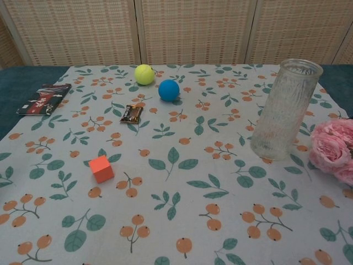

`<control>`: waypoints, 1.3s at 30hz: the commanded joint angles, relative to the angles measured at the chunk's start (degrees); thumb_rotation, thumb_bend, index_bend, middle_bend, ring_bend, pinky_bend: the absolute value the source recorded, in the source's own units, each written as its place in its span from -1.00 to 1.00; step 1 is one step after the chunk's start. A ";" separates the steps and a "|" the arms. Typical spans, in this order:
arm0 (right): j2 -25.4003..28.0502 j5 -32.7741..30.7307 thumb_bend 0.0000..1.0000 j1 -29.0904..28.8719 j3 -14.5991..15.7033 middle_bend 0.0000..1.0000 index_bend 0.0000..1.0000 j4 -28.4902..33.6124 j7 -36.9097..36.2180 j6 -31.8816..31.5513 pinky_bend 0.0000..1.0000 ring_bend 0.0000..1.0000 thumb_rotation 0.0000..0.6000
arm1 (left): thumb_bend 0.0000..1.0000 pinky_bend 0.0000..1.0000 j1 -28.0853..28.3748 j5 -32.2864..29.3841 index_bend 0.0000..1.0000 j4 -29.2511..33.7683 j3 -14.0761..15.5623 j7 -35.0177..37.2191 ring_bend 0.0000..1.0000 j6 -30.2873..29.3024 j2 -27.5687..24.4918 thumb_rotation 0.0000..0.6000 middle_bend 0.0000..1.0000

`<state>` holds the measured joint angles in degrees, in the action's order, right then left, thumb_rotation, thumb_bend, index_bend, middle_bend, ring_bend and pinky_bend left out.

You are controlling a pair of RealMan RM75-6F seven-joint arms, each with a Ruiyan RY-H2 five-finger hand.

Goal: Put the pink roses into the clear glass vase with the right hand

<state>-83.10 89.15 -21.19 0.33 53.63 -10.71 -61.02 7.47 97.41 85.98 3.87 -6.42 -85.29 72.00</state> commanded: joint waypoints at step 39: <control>40.06 3.37 0.31 -1.19 0.15 0.79 0.88 65.70 -34.24 -17.67 1.00 0.65 1.00 | -0.30 -0.23 -0.13 -0.10 -0.92 0.37 -0.17 1.28 -0.68 -0.51 -0.50 1.00 -0.94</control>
<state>-44.02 94.85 -20.80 2.35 117.22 -43.71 -80.54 7.34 97.32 86.35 3.70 -5.15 -85.80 71.50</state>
